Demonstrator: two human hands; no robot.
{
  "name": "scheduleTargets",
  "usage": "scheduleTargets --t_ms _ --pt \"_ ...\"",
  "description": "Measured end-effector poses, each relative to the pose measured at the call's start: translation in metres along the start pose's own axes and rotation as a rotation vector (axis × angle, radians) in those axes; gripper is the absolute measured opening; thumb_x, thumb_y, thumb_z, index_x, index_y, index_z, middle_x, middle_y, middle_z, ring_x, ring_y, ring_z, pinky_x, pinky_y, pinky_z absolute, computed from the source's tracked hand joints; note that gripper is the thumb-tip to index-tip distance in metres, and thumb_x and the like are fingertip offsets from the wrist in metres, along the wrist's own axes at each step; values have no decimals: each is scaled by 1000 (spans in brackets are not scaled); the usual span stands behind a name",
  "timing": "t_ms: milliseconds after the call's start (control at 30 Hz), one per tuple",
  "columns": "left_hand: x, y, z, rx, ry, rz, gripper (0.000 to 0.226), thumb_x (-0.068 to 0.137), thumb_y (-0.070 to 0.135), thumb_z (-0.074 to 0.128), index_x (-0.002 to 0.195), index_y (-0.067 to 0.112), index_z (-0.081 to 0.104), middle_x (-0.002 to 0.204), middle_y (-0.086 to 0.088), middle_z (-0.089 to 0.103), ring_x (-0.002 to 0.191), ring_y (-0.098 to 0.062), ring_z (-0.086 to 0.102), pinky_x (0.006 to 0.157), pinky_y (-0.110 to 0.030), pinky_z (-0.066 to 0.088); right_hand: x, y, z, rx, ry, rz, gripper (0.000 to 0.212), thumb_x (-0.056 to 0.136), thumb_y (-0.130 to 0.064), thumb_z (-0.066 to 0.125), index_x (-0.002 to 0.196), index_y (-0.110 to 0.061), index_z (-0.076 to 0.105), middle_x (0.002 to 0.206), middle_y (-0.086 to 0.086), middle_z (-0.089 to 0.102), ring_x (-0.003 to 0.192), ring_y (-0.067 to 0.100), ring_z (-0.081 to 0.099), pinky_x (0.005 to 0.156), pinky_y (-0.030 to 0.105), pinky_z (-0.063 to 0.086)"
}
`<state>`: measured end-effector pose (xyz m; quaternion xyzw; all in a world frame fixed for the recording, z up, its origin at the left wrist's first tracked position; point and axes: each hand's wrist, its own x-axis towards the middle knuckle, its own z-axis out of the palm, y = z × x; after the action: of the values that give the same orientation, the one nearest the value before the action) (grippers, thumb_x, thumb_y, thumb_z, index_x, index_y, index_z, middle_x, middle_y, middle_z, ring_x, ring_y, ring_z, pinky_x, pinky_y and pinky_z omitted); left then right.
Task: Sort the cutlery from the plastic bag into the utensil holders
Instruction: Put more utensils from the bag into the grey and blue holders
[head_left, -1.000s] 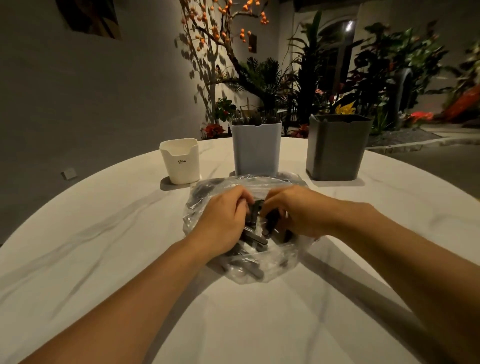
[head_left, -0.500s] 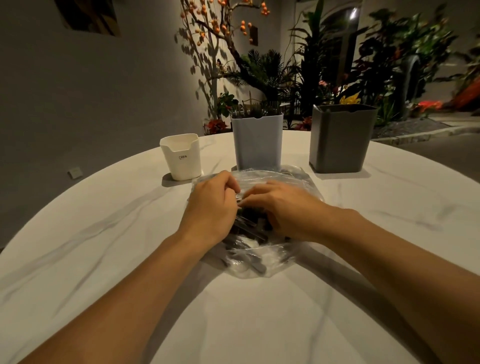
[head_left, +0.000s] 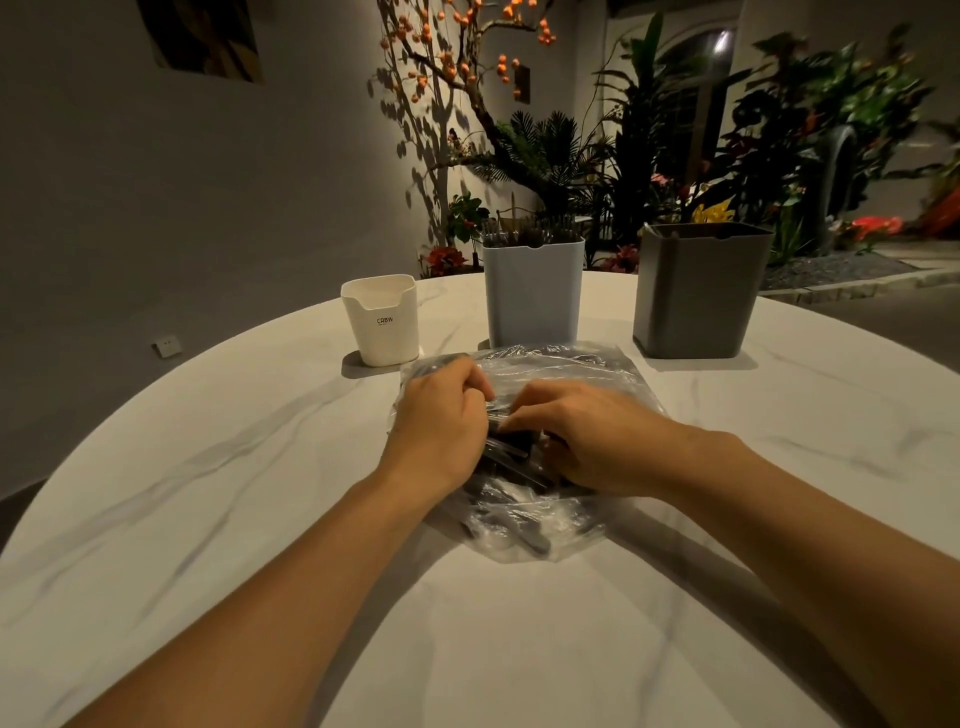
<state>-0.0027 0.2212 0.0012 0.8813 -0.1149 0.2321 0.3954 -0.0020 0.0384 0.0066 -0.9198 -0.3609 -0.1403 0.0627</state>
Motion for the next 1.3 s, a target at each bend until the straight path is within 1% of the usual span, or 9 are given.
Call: scheduleTargets --t_ms 167,333,533,667,767,867,1067,1200,1300 --pt "0 1 2 0 -28 -13 24 93 6 46 85 19 64 84 2 63 83 -14 57 70 -30 46 -3 -3 1 -155 68 -55 38 88 -22 74 125 -26 67 119 -4 63 103 19 63 80 38 58" --pt "-2 5 3 37 -55 -2 22 95 7 47 86 18 63 83 3 61 76 -9 54 61 -21 37 -2 -8 1 -183 75 -68 46 92 -26 70 136 -27 59 126 -4 60 111 18 60 89 34 56" --pt "-2 5 3 52 -66 21 23 97 9 45 88 19 63 82 5 60 78 -9 55 63 -22 40 -2 -7 -4 -257 63 -96 40 93 -30 67 132 -25 62 123 -2 61 109 20 56 86 36 56" --pt "-3 2 1 29 -99 63 22 98 9 46 89 20 64 84 4 62 78 -9 57 65 -21 42 -4 -3 -7 -291 118 -114 34 87 -28 75 120 -22 71 111 0 68 98 23 64 76 39 60" --pt "-5 0 0 40 -139 154 22 98 11 49 93 23 66 92 8 63 88 -7 57 74 -15 42 -4 -6 -7 -263 189 -129 32 79 -21 83 110 -18 76 100 3 72 86 25 69 65 41 62" --pt "-6 -1 -2 88 -214 251 21 95 7 55 100 25 63 97 12 57 93 -5 53 84 -16 42 -4 -9 -7 -231 277 -168 34 71 -17 88 103 -14 77 92 6 72 76 25 69 58 40 62" --pt "-10 2 -1 41 -250 292 44 90 14 71 127 32 55 121 14 55 110 -5 53 98 -18 44 -6 -12 -10 -205 339 -222 42 74 -20 87 113 -15 72 106 6 70 90 23 69 70 37 63" --pt "-11 7 -2 -56 -192 266 35 96 17 65 115 41 47 106 24 50 101 5 53 91 -4 43 -4 -15 -3 -116 357 -245 48 81 -19 81 126 -14 65 122 9 66 105 24 67 87 37 60" --pt "-9 7 -4 -79 -132 239 27 96 13 63 117 29 56 106 18 55 97 -1 57 97 -12 47 -3 -21 -6 138 391 -168 40 91 -22 71 127 -15 57 122 4 60 101 16 64 85 29 59"
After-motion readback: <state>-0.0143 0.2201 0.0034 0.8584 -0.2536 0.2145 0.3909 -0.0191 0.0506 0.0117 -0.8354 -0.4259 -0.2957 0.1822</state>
